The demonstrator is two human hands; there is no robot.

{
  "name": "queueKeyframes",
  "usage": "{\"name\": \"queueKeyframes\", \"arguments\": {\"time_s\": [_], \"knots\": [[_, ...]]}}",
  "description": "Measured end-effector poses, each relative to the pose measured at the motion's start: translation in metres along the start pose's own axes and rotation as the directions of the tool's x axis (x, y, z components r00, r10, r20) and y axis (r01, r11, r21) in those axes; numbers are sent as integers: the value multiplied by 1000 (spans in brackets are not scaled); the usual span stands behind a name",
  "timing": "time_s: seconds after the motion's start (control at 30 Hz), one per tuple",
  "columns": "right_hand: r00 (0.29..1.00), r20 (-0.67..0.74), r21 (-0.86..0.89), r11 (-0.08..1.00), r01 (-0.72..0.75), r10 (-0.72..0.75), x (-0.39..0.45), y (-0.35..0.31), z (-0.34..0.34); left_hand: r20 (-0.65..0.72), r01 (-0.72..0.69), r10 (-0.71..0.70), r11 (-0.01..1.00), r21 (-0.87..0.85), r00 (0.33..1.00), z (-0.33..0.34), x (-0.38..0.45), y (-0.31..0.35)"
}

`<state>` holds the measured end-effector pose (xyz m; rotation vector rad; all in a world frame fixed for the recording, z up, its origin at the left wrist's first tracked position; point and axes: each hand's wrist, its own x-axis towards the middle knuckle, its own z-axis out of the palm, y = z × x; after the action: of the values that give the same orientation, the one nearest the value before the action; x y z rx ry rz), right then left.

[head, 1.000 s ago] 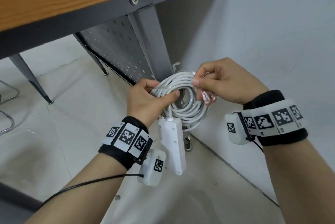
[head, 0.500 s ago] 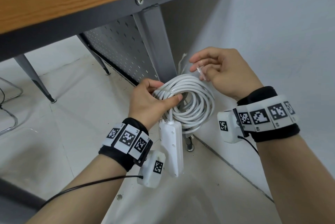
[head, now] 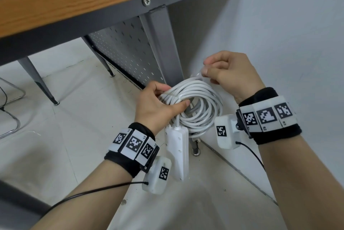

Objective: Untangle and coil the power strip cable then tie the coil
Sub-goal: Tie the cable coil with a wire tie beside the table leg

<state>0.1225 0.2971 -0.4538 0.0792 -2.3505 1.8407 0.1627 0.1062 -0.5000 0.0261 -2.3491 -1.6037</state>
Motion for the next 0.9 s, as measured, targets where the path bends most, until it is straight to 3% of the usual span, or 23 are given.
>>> {"name": "queueKeyframes", "arguments": {"time_s": [0.1, 0.27, 0.43, 0.6, 0.8, 0.9], "knots": [[995, 1, -12, 995, -102, 102, 10, 5, -1, 18, -31, 30, 999, 22, 999, -1, -1, 0], [992, 26, -51, 991, -125, 127, 14, 1, 5, 28, -66, 65, 997, 46, 998, -1, -2, 1], [985, 140, -25, 995, -100, 102, 6, 4, 14, 34, -94, 92, 993, 69, 995, -1, -3, 1], [988, 134, 2, 997, -73, 72, 0, 3, 16, 33, -101, 99, 993, 67, 995, 0, -3, 2], [964, 267, -4, 1000, -7, 8, -3, -2, 15, 18, -111, 111, 993, 43, 994, -1, -4, 3], [904, 426, -55, 997, 57, -28, -8, -4, 7, 27, -112, 111, 993, 33, 993, -2, -4, 3]]}}
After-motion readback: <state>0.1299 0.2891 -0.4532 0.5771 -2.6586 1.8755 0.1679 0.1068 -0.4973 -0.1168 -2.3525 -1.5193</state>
